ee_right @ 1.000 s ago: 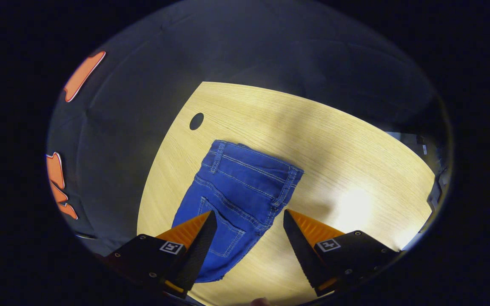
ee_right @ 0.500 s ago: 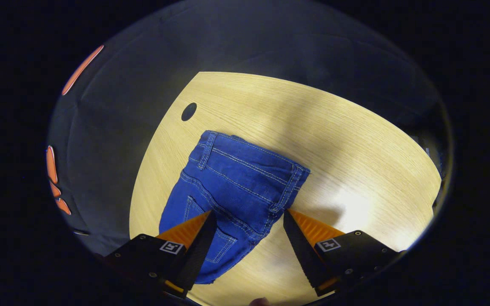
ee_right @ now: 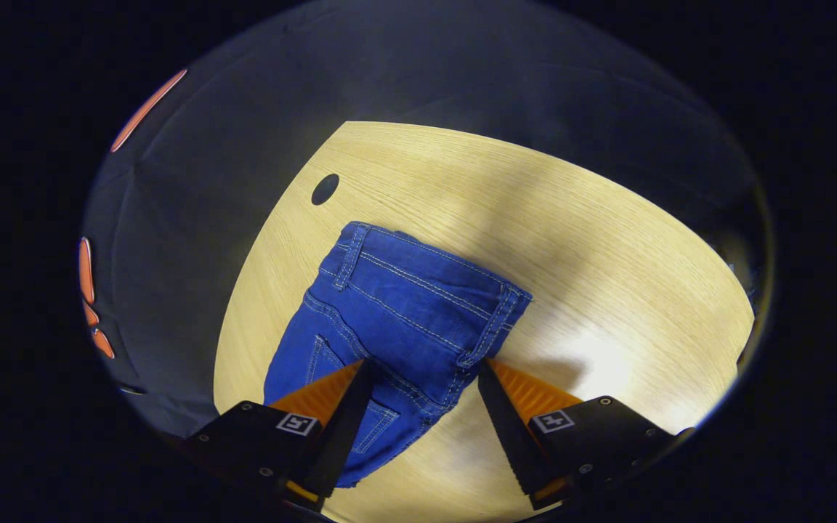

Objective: Grasp the waist and the cuffs of the jeans and fold them to make the two legs overlap; first hold the waist and fold one-third of the jeans toward the cuffs, then hold the cuffs and fold the remaining one-third in the same direction to finish folding.

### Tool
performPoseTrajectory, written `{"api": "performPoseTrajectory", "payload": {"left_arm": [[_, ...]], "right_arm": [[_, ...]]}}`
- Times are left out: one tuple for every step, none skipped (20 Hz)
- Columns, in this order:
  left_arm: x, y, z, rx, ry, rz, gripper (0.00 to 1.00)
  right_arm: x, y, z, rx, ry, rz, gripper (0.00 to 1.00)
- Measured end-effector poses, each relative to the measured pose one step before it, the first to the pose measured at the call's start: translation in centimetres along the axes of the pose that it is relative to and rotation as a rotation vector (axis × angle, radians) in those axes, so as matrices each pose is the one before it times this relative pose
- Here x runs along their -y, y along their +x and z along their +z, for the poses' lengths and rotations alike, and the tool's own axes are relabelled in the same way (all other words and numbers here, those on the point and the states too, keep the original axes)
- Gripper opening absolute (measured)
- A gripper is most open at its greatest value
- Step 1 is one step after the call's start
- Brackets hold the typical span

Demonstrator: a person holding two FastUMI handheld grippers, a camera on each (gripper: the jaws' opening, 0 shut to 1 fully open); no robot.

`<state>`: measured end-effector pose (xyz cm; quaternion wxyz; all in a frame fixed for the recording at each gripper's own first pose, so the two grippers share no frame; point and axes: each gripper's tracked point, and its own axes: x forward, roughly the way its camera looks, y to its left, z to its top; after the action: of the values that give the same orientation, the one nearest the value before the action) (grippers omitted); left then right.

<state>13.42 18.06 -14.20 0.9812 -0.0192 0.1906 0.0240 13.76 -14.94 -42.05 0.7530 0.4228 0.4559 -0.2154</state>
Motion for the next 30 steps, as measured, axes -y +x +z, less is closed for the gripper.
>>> {"api": "performPoseTrajectory", "payload": {"left_arm": [[-0.11, -0.485, 0.401, 0.02115, -0.00187, 0.0177, 0.95], [-0.068, -0.715, 0.14, 0.01794, -0.01021, 0.00528, 0.98], [0.041, -0.661, 0.094, 0.01243, -0.00357, 0.01017, 0.97], [0.208, -0.739, 0.01, 0.01099, -0.00352, 0.00168, 0.96], [0.323, -0.545, 0.087, 0.00581, -0.00201, -0.00069, 0.98], [0.715, -0.391, -0.074, -0.00464, -0.00172, -0.00688, 0.98], [0.343, -0.248, -0.092, -0.00357, 0.0018, -0.0023, 0.95], [0.256, 0.043, -0.18, -0.00379, -0.00187, -0.00378, 0.98], [0.307, -0.2, 0.005, -0.00157, 0.00061, -0.0057, 0.98], [0.276, -0.233, 0.047, -0.00134, 0.00265, -0.00188, 0.97], [0.079, -0.017, -0.127, -0.00171, 0.00222, -0.00429, 0.97], [0.162, 0.043, -0.008, -0.00283, 0.00064, -0.00496, 0.97], [0.257, 0.071, -0.001, -0.0018, -0.00119, -0.00674, 0.97], [0.251, 0.22, 0.029, -0.00205, -0.00088, -0.01326, 0.98], [0.044, 0.246, -0.099, -0.00352, 0.00118, -0.00631, 0.98], [-0.039, 0.42, -0.107, -0.00362, -0.00129, -0.01116, 0.97], [-0.071, 0.22, -0.011, -0.00051, -0.00284, -0.01181, 0.97], [-0.146, 0.282, 0.006, 0.0017, -0.00385, -0.014, 0.97], [-0.093, 0.518, -0.036, -0.00006, -0.00138, -0.01467, 0.98], [-0.5, 0.327, -0.083, -0.00596, 0.00038, -0.00778, 0.98], [-0.687, 0.614, -0.112, -0.0123, -0.00265, -0.01261, 0.95], [-0.176, 0.148, 0.007, -0.00105, -0.00203, -0.00887, 0.98], [-0.494, 0.362, -0.062, 0.00058, -0.00678, -0.00698, 0.96], [-0.623, 0.072, -0.12, 0.00183, -0.01084, 0.00286, 0.97], [-0.499, 0.163, -0.031, -0.00376, -0.01541, -0.00778, 0.97], [-0.418, -0.009, -0.034, -0.00003, -0.00832, -0.00043, 0.98], [-0.596, 0.097, 0.036, -0.00007, -0.00284, -0.00349, 0.98], [-0.511, 0.101, -0.05, 0.0, 0.00388, 0.00281, 0.98], [-0.616, 0.11, 0.038, 0.00243, 0.00114, 0.00193, 0.97], [-0.366, 0.008, 0.068, -0.00225, -0.00208, -0.00307, 0.98]], "right_arm": [[0.112, 0.117, 0.078, 0.01679, -0.01412, -0.00445, 0.84], [0.086, 0.056, -0.015, 0.01067, -0.016, 0.00195, 0.78], [0.163, 0.205, -0.029, 0.00856, -0.00526, 0.00929, 0.72], [0.111, -0.113, -0.019, 0.00272, 0.00628, 0.01379, 0.69], [-0.232, 0.144, -0.067, 0.00074, 0.04493, 0.03206, 0.5], [-0.191, 0.193, -0.412, -0.00633, 0.0601, 0.02127, 0.41], [-0.1, 0.187, 0.258, 0.01821, 0.06164, 0.01437, 0.26], [-0.165, -0.002, -0.256, -0.00112, 0.00716, 0.02132, 0.22], [-0.035, -0.308, 0.097, 0.01585, -0.02617, 0.0178, 0.2], [-0.408, -0.119, 0.51, 0.02635, 0.00196, 0.00919, 0.21], [-0.508, -1.373, 0.402, 0.01479, -0.007, 0.00652, 0.05], [-0.518, 0.174, -0.373, 0.00404, -0.00159, 0.02761, 0.05], [0.149, -0.499, -0.015, 0.00199, 0.00181, 0.00036, 0.05], [-0.525, -0.164, 0.175, -0.00068, -0.0004, 0.02434, 0.05], [-0.419, -0.49, 0.38, 0.01651, 0.00599, 0.01859, 0.05], [-1.314, -0.671, 0.28, 0.01354, 0.0, 0.03718, 0.05], [-0.708, -0.32, 0.155, 0.0162, -0.02045, 0.00573, 0.05], [-1.051, -0.518, 0.05, 0.00969, -0.029, 0.01511, 0.05], [-0.954, -0.957, 0.026, 0.01714, -0.02169, 0.00665, 0.05], [-1.312, -0.617, -0.307, 0.01064, -0.01871, 0.01627, 0.05], [-0.949, -0.871, -0.045, 0.01581, -0.00915, 0.00471, 0.05], [-0.958, -0.799, -0.077, 0.01079, -0.01537, 0.02016, 0.05], [-0.884, -0.772, -0.134, 0.01317, -0.01942, 0.00966, 0.05], [-1.103, -0.409, -0.387, -0.00977, -0.02159, 0.01393, 0.05], [-1.531, -0.589, -0.368, 0.01363, -0.01393, 0.01357, 0.05], [-1.798, -0.449, -0.649, -0.00498, -0.02543, 0.01956, 0.05], [-1.496, -0.316, -0.19, 0.01249, -0.02684, 0.00876, 0.05], [-1.695, -0.206, -0.745, -0.00652, -0.03574, 0.01256, 0.05], [-1.34, -0.166, -0.481, 0.00092, -0.02554, 0.00966, 0.05], [-1.09, -0.161, -0.523, -0.01172, -0.02811, 0.01575, 0.05]]}}
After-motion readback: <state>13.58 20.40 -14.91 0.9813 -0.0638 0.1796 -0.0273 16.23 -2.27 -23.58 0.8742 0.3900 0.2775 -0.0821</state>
